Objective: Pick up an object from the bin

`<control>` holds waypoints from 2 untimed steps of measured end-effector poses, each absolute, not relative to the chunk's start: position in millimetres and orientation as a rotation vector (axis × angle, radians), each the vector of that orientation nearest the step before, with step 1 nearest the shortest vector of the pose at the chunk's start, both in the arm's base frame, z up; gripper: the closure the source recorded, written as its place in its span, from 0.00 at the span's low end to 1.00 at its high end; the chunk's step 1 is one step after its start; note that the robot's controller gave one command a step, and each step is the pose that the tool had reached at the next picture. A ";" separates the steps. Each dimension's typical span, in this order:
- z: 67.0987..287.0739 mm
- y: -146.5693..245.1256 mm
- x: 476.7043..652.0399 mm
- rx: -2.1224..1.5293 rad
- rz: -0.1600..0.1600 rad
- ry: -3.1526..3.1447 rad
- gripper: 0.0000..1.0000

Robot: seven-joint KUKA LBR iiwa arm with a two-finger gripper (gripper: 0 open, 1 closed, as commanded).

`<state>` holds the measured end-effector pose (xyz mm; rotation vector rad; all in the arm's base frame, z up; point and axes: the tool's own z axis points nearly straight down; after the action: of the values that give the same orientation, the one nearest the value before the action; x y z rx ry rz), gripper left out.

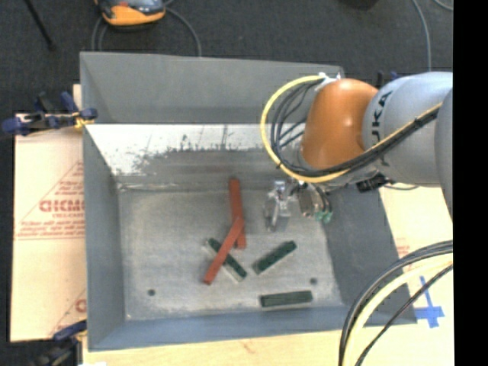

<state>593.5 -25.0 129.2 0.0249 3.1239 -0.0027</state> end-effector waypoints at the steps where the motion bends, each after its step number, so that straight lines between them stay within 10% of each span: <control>1: 181.1 -62.1 577.2 0.246 -0.001 3.125 0.00; 2: 179.9 -61.7 576.5 0.244 -0.001 3.128 0.00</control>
Offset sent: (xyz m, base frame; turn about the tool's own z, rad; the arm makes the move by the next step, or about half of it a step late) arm 0.0000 0.0000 0.0000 0.0000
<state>576.5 -61.7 179.9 0.2439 3.1279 -0.0015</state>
